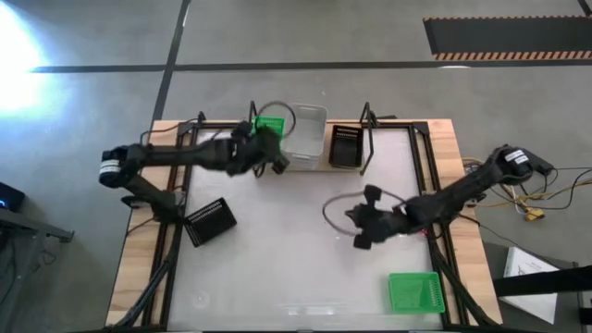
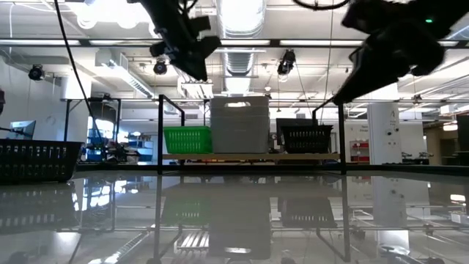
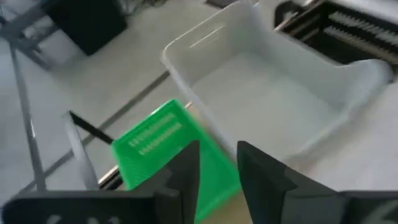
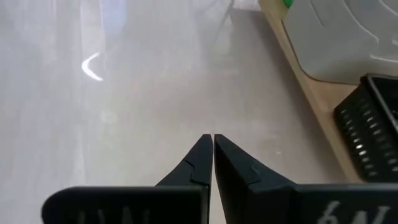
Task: Stack baskets on shelf by color
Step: Adjust the stacked bins on the shelf
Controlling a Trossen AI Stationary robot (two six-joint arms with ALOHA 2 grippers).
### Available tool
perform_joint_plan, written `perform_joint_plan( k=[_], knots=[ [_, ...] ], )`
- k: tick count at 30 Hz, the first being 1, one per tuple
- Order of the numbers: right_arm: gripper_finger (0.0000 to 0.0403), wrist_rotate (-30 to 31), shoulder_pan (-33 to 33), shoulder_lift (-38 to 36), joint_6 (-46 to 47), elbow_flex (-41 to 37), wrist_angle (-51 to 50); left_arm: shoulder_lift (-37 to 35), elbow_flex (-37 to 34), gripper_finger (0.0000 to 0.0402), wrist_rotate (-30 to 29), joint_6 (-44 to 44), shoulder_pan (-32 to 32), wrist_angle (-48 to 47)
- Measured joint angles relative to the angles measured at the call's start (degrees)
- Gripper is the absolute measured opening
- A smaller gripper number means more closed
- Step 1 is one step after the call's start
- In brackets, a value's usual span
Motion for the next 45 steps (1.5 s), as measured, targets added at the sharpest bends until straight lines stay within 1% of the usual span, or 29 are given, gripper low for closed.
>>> perform_joint_plan(
  k=[4,6,8,13,20,24,27,29,37,40,42,45],
  knots=[
    [0.0009,4.4,5.4,1.0,3.6,-2.6,4.2,0.0,-0.5,0.0058,8.6,2.5,7.5,3.7],
    [0.0009,5.1,7.1,1.5,3.8,-3.6,7.0,0.1,-0.8,0.0044,11.1,2.5,10.4,3.2],
    [0.0009,5.2,7.9,1.9,3.7,-4.4,9.5,0.7,-0.9,0.0031,12.5,2.5,11.9,3.7],
    [0.0009,5.5,8.2,2.4,3.6,-4.6,11.5,5.0,-0.9,0.0004,15.3,4.8,12.4,4.7],
    [0.0009,6.2,8.2,2.4,3.0,-4.6,11.6,12.4,1.5,0.0001,16.6,5.5,12.4,5.2],
    [0.0009,6.2,8.2,2.4,3.0,-4.6,11.6,13.8,2.7,0.0000,18.0,5.5,12.3,5.6],
    [0.0009,6.2,8.2,2.4,3.0,-4.6,11.6,13.8,2.8,0.0000,21.5,5.5,12.2,7.9],
    [0.0009,6.2,8.2,2.4,3.0,-4.6,11.6,13.8,2.6,0.0000,22.8,5.8,12.0,10.5],
    [0.0009,6.1,8.2,2.4,3.1,-4.6,11.6,13.7,2.7,0.0000,21.9,8.4,12.0,11.4],
    [0.0009,6.1,8.2,2.4,3.2,-4.6,11.6,12.6,2.7,0.0000,18.9,10.0,12.1,10.3],
    [0.0009,6.1,8.2,2.4,3.2,-4.6,11.6,11.7,3.7,0.0000,16.3,10.1,11.9,7.8],
    [0.0009,6.1,8.2,2.4,3.2,-4.6,11.6,10.2,5.8,0.0000,14.4,10.0,11.2,1.8]
  ],
)
